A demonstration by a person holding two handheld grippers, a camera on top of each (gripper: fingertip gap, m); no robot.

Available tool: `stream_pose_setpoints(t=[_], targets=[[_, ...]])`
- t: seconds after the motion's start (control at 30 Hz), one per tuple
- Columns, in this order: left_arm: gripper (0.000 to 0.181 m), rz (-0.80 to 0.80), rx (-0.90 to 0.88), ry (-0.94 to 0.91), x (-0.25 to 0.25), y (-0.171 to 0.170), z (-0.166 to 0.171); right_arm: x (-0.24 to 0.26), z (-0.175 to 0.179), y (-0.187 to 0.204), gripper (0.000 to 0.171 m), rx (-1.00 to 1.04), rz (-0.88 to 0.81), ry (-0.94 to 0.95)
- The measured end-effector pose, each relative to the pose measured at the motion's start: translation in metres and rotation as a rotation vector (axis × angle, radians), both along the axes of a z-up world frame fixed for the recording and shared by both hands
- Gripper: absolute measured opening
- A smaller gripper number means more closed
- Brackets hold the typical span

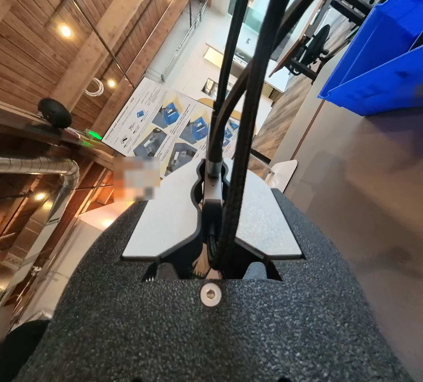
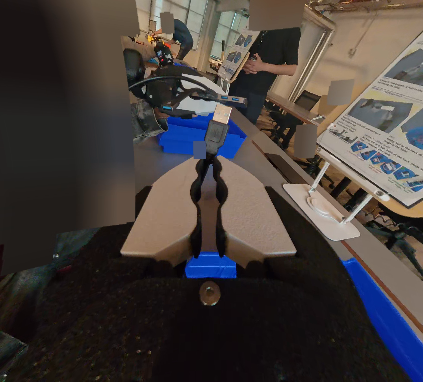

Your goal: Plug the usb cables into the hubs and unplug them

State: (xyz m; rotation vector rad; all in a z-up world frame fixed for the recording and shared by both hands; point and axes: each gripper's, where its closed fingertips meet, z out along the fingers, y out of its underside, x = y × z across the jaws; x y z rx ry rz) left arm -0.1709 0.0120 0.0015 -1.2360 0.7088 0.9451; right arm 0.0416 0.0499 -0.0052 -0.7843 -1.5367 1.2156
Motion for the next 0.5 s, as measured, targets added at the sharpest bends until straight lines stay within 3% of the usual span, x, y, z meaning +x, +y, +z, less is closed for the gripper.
stream_pose_setpoints(t=[0.5], targets=[[0.012,-0.09,0.059,0.022,0.018,-0.004,0.008,0.014,0.04,-0.005,0.007,-0.027,-0.049,0.18]])
